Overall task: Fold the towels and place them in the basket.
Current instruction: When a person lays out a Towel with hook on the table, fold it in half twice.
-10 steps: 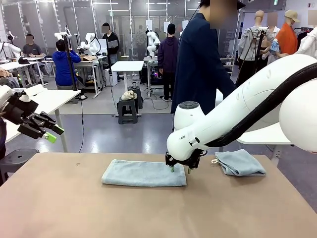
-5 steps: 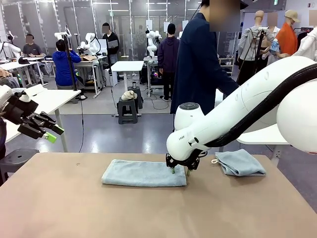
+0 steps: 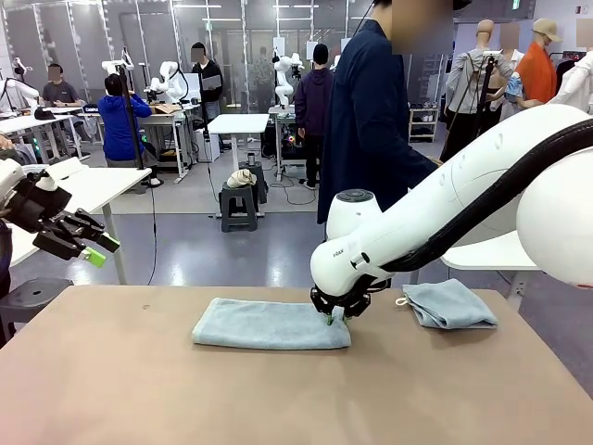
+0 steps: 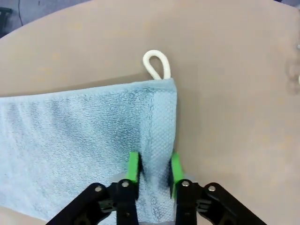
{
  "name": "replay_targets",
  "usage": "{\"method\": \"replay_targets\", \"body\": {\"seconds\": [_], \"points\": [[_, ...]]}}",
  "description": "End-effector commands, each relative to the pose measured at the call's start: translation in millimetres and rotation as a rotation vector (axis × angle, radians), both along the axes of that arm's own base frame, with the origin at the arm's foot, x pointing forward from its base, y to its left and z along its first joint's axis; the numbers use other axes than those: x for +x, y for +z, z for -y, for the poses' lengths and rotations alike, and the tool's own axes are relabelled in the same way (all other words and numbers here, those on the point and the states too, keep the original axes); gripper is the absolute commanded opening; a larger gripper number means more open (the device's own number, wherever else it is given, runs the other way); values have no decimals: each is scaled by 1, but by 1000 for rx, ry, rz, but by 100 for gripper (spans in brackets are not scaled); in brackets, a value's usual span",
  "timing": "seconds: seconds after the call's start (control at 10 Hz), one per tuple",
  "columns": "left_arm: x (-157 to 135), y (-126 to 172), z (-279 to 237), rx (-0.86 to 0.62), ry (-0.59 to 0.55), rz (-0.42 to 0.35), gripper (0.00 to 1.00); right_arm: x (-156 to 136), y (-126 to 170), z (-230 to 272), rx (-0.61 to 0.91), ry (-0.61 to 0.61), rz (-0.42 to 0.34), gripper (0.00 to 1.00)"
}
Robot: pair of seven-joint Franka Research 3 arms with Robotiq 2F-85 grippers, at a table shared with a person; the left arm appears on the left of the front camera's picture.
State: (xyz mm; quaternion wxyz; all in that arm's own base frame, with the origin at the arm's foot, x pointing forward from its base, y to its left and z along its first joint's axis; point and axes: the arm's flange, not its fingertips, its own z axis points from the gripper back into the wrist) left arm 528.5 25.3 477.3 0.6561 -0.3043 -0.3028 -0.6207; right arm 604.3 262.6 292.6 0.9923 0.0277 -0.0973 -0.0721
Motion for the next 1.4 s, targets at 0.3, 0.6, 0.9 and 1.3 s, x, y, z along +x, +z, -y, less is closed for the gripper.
{"method": "replay_targets", "body": {"seconds": [0.3, 0.6, 0.9, 1.3], "points": [[-1, 2, 0, 15, 8, -4, 68, 6, -4, 11, -4, -11, -39, 0], [-1, 2, 0, 15, 8, -4, 68, 10, 26, 48, -18, 22, 8, 0], [-1, 2, 0, 15, 8, -4, 68, 8, 48, 53, -56, 57, 38, 0], [-1, 2, 0, 15, 8, -4, 68, 1, 77, -25, -186, 101, 55, 0]]}}
